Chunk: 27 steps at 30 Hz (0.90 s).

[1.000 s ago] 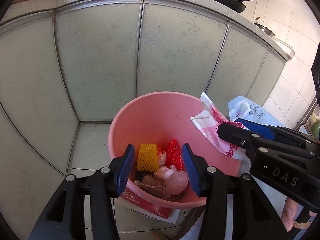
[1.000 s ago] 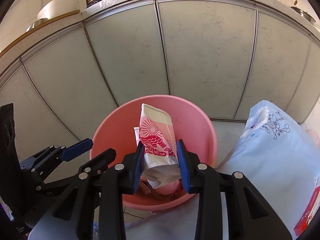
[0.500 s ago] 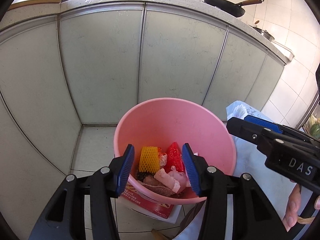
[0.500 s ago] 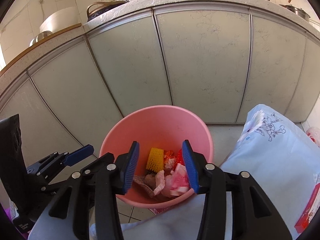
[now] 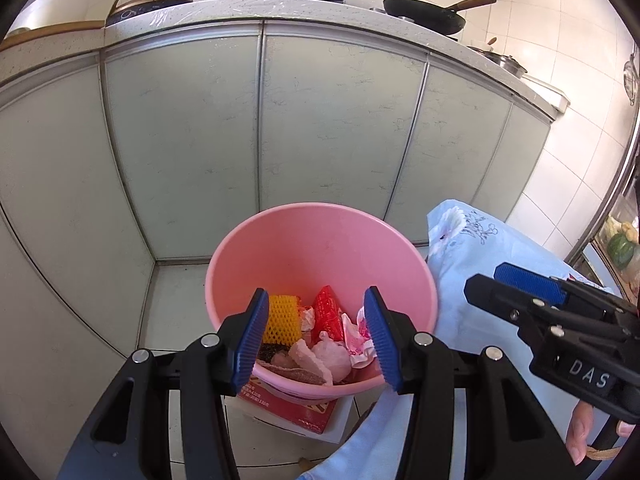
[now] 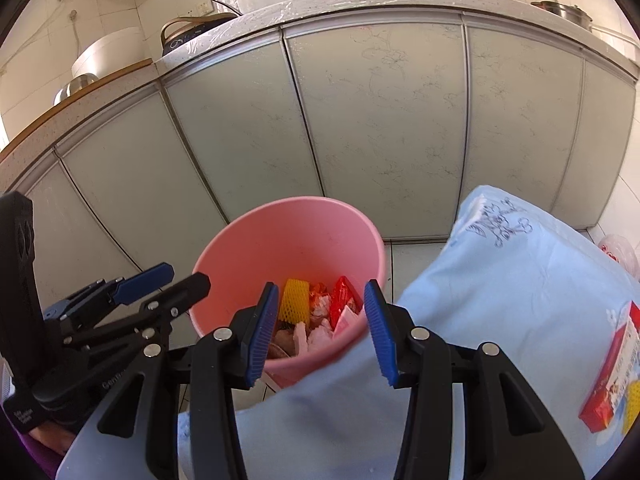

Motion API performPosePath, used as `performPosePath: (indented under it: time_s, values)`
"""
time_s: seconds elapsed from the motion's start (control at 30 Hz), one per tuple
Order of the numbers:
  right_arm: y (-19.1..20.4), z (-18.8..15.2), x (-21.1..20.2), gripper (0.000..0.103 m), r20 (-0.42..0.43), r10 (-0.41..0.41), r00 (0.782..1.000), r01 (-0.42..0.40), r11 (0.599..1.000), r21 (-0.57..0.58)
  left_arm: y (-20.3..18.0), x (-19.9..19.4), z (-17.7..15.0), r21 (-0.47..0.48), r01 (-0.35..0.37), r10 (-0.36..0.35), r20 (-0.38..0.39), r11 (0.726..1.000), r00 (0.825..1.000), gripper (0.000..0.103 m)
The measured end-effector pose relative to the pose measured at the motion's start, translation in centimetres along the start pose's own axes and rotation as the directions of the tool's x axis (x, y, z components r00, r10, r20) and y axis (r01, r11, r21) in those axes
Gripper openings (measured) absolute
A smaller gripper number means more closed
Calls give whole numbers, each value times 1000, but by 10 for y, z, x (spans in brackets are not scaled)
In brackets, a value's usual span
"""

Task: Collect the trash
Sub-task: 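Move both open tools back toward the red box and yellow foam net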

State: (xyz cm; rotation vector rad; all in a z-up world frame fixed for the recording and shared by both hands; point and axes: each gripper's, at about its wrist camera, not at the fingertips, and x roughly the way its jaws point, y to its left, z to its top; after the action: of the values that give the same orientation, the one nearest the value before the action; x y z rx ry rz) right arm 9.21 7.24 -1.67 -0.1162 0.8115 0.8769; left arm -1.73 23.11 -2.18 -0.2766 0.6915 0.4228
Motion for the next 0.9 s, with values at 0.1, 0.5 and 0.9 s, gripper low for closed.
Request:
performPosePath:
  time_s: [0.1, 0.5, 0.9]
  values:
    - [-8, -9, -8, 45, -3, -10, 1000, 11, 1000, 17, -8, -3, -1, 17, 12, -12, 1, 1000, 1000, 49]
    - [-40, -48, -48, 45, 7, -79, 997, 79, 995, 61, -52, -11, -4, 97, 60, -60, -11, 993, 998, 49]
    - [-76, -83, -92, 45, 36, -160, 986, 155, 981, 120, -114, -16, -14, 205, 128, -121, -45, 970, 992, 49]
